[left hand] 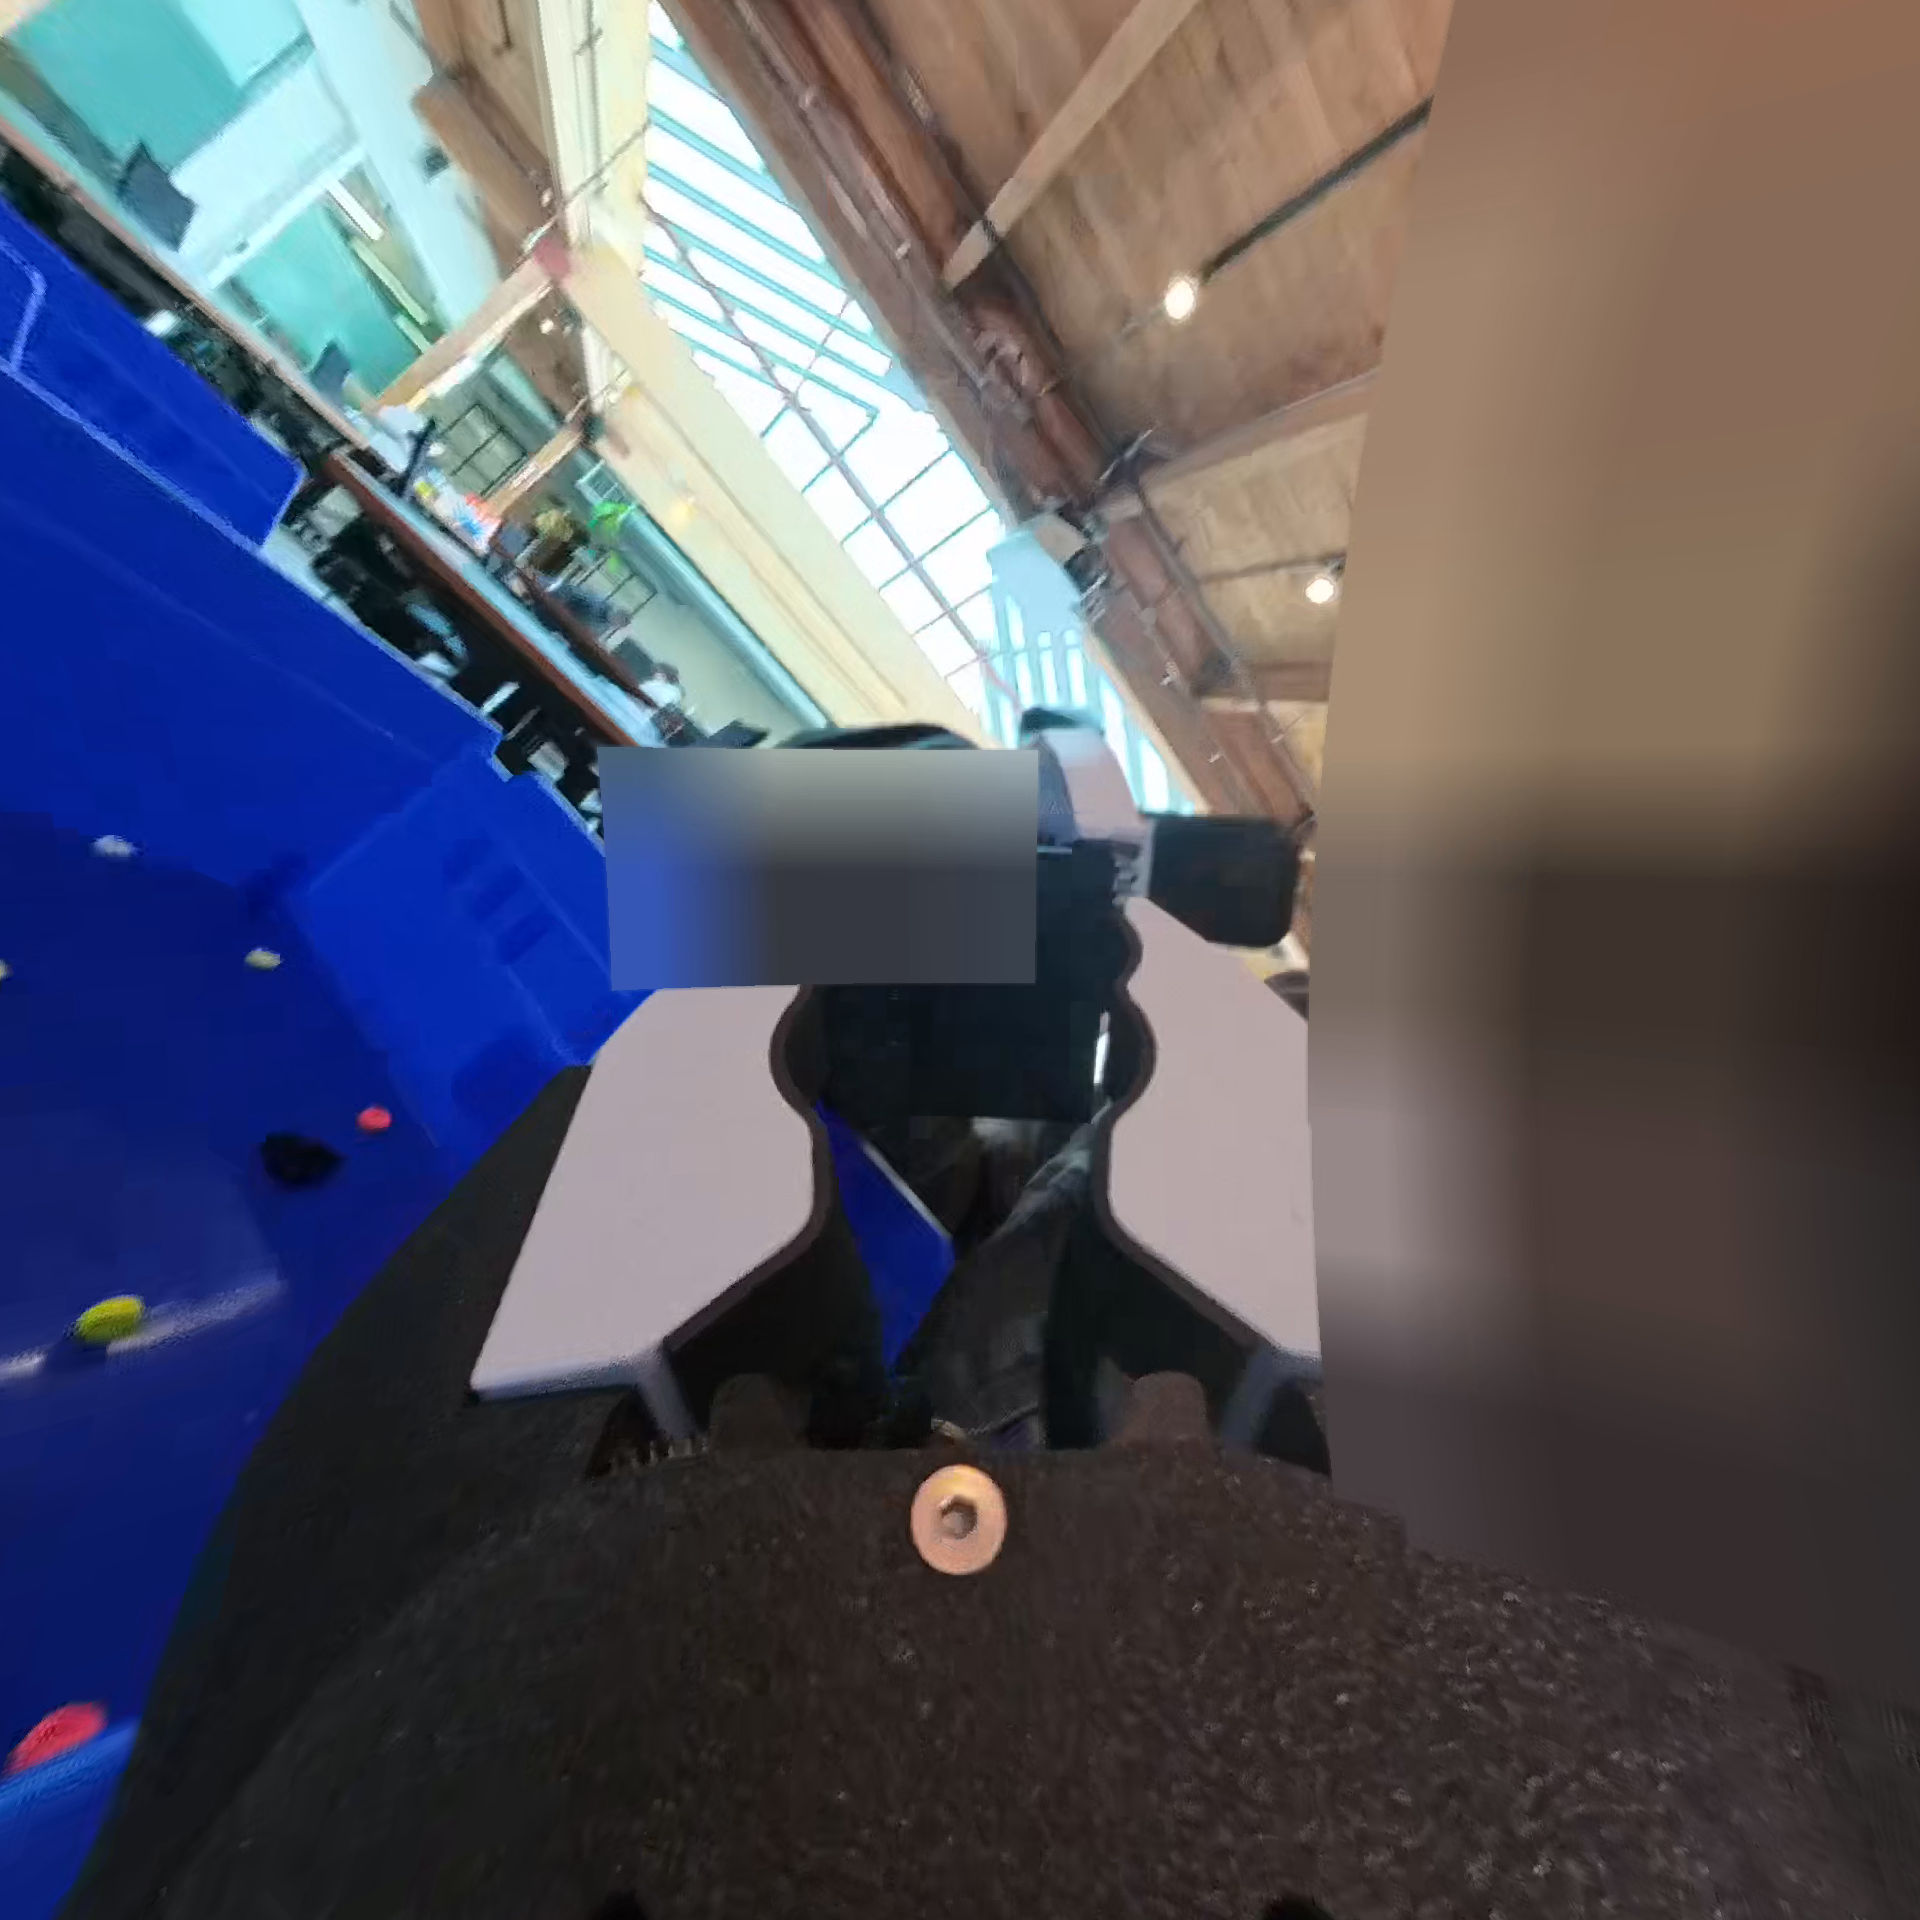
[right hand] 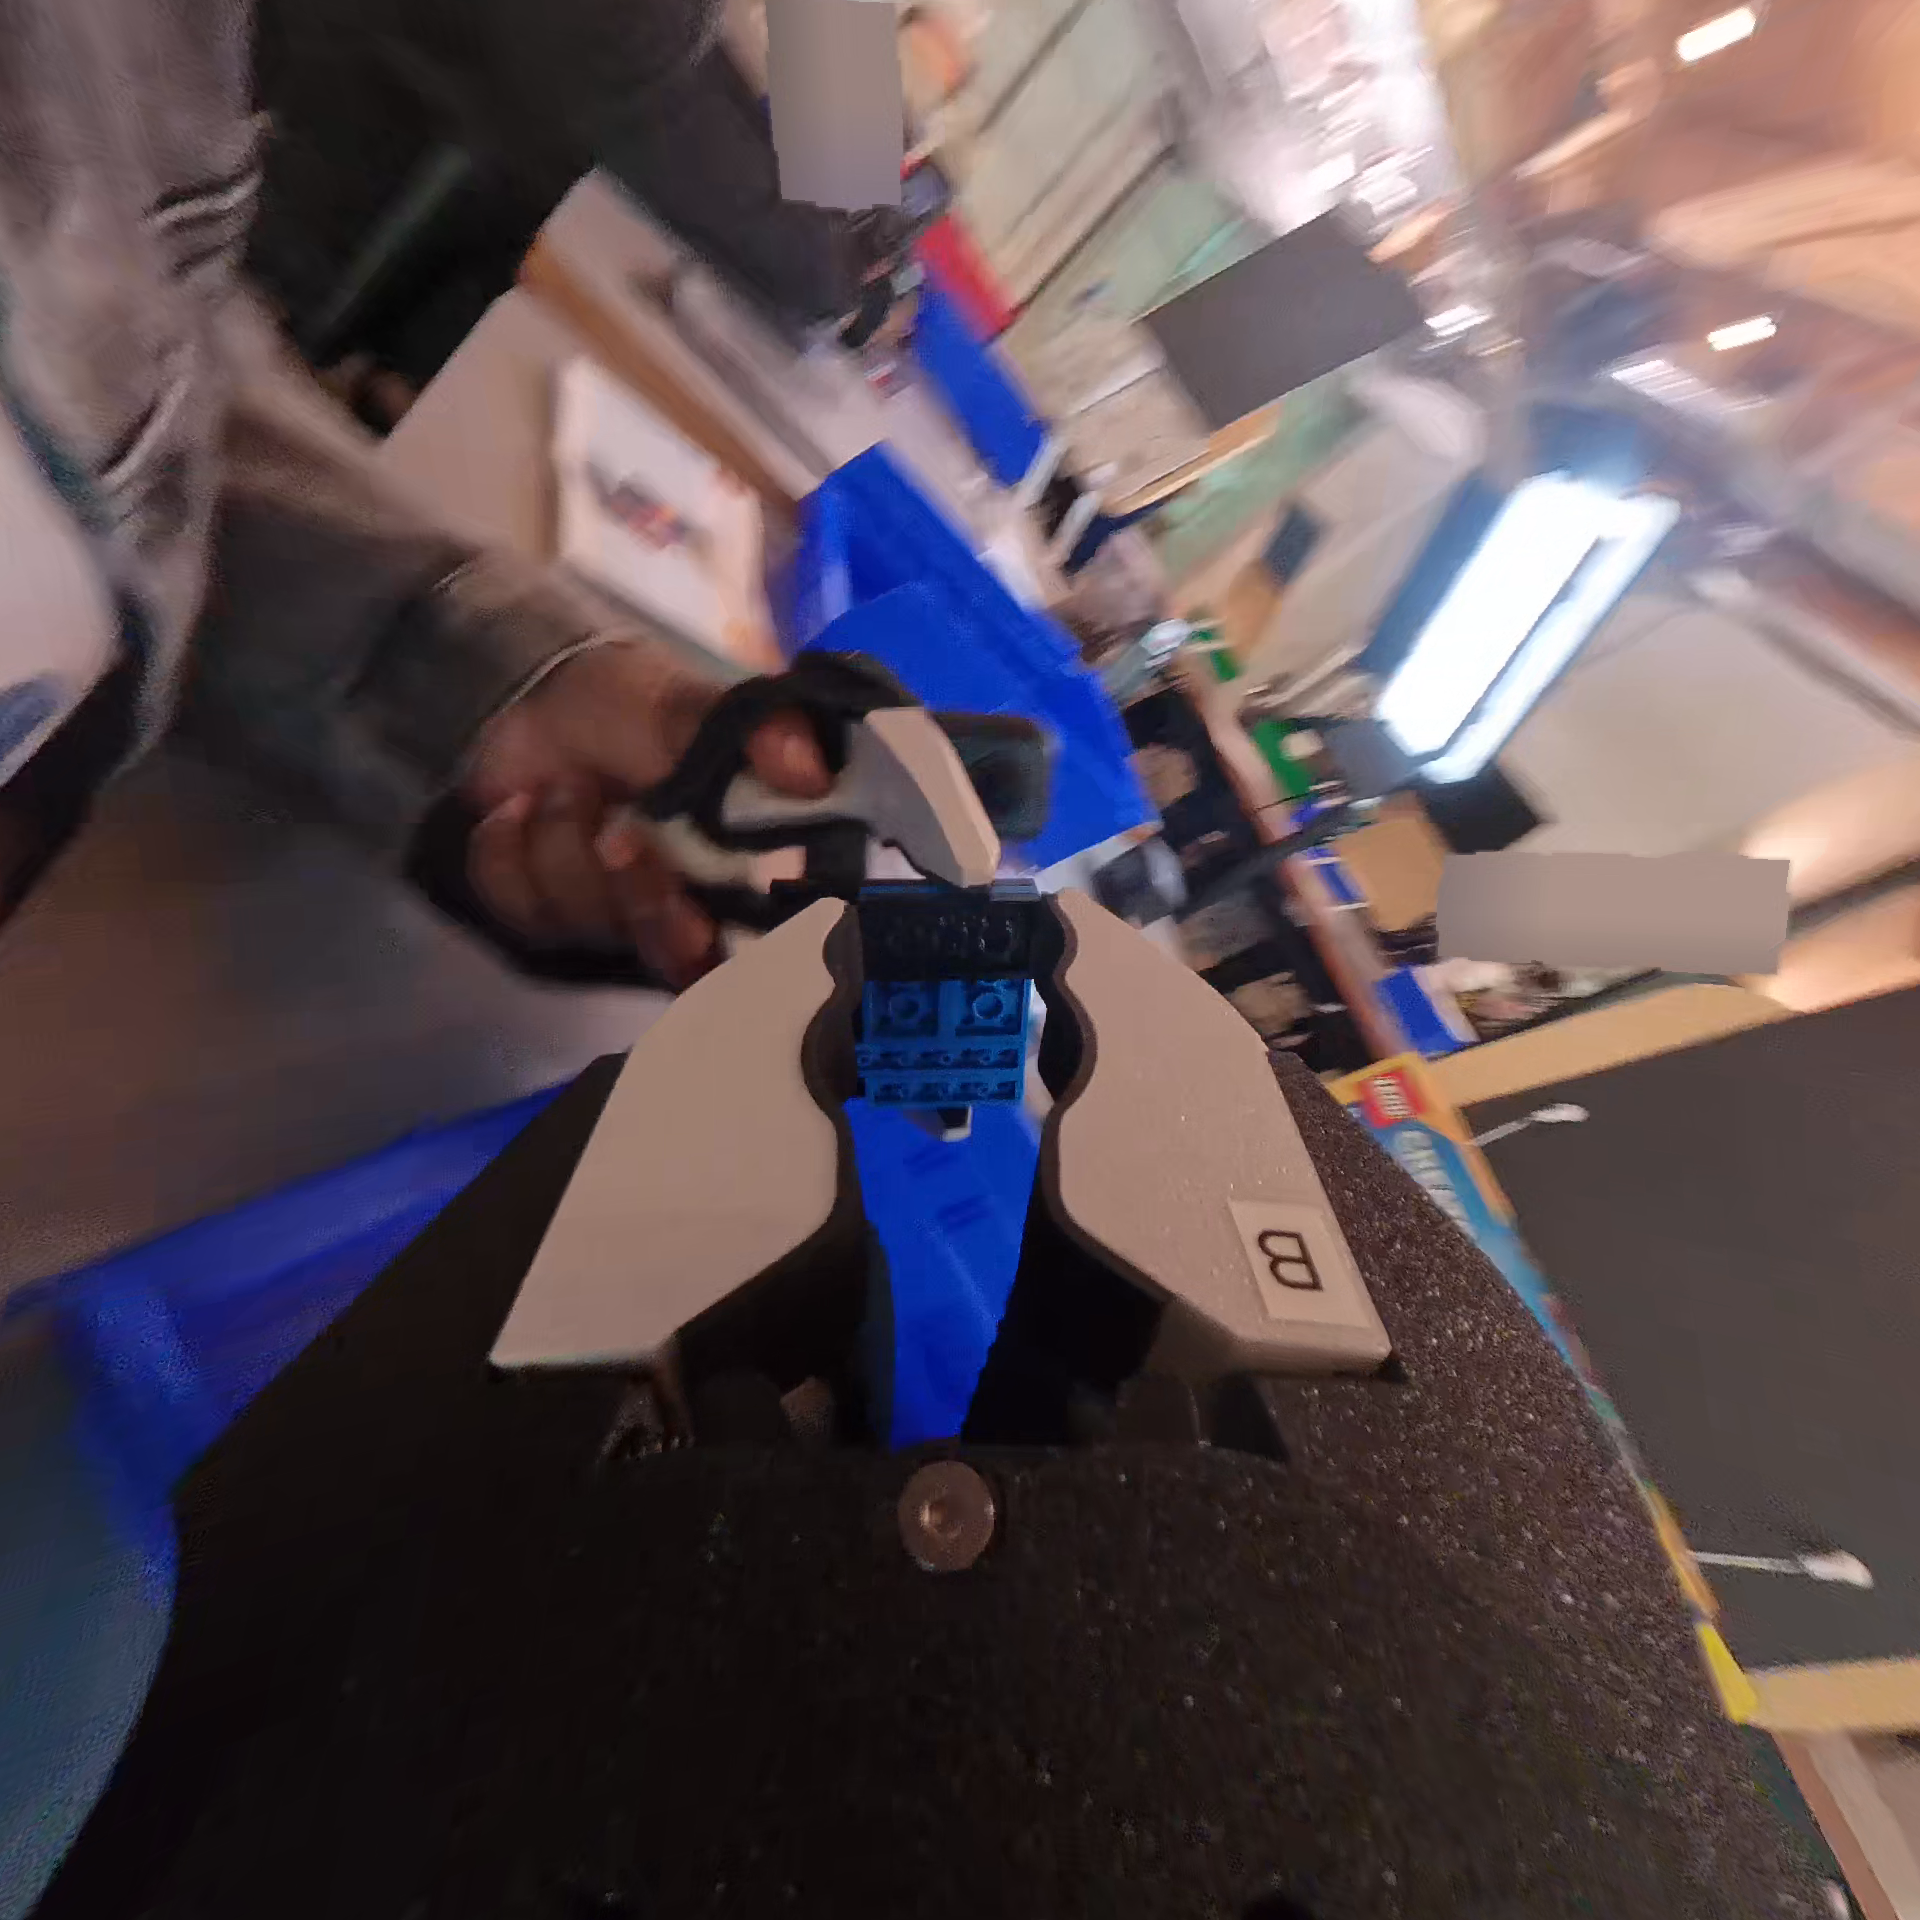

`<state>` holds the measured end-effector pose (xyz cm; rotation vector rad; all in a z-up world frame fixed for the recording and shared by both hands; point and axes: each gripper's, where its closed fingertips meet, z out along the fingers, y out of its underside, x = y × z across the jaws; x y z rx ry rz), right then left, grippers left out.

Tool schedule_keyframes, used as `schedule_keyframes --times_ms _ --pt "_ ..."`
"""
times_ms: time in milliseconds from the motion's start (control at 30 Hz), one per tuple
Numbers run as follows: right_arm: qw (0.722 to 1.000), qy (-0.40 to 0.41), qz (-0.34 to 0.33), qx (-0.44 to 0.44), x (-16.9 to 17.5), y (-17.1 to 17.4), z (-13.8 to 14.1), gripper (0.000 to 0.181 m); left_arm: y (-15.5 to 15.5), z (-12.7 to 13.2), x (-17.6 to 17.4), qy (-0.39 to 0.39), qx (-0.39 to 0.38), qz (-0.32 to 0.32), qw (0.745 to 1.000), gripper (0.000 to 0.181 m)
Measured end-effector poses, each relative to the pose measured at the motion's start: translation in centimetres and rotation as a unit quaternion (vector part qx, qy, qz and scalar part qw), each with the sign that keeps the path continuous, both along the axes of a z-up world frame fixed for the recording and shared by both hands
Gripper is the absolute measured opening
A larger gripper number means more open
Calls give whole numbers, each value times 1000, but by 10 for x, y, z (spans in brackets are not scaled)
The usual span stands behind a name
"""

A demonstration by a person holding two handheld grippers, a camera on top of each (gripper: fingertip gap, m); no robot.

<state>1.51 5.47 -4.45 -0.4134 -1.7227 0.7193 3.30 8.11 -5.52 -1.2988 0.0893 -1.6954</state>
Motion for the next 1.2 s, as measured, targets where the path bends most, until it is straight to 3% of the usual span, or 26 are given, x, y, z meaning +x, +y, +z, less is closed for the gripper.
schedule_keyframes --times_ms 33,100,200,300,433,533,667,700,733,767,800,833,900,933,1000,1033,1067,1133,1200 --pt "999 -46 17 15 4 1 -8 32 -1 -8 4 39 -8 3 999 51" --pt "996 -73 40 25 7 -1 -7 32 -3 -4 5 46 -3 15 999 51" --pt "998 20 -54 18 -8 11 15 32 10 19 -16 6 25 97 995 53" --pt "994 76 -80 -9 -8 10 17 32 9 19 -16 -32 15 83 996 53" --pt "999 9 -22 32 -2 1 3 32 -1 6 -8 -4 3 41 999 50" --pt "996 -48 32 64 1 -1 5 32 -3 9 -8 -7 6 48 999 50" --pt "998 43 -53 -6 -13 10 22 31 7 26 -27 -40 31 113 992 52" --pt "994 70 -80 -24 -13 13 23 32 8 25 -33 -50 24 129 990 43" --pt "986 123 -90 -62 -4 16 36 32 11 22 -69 -110 20 200 973 0" --pt "979 147 -106 -98 10 25 47 32 11 10 -105 -138 -1 243 960 0" --pt "979 147 -103 -99 22 27 50 32 7 -2 -114 -85 -3 267 960 0" --pt "983 126 -103 -82 24 28 44 32 4 1 -97 -13 19 248 968 0" --pt "989 66 -114 -65 16 34 26 32 -6 18 -38 68 66 111 989 13" --pt "991 58 -99 -61 14 32 25 32 -2 25 -27 79 80 119 987 20" --pt "994 59 -88 -26 12 28 28 32 9 26 -17 119 87 137 979 62" --pt "995 51 -86 -1 12 26 26 32 12 26 -12 116 83 126 982 87" --pt "996 46 -72 21 12 20 24 32 12 27 -8 102 72 103 987 101" --pt "997 44 -55 45 11 11 22 33 8 29 0 69 56 51 995 104" --pt "995 41 -40 79 10 4 19 32 5 30 4 44 48 14 998 90"
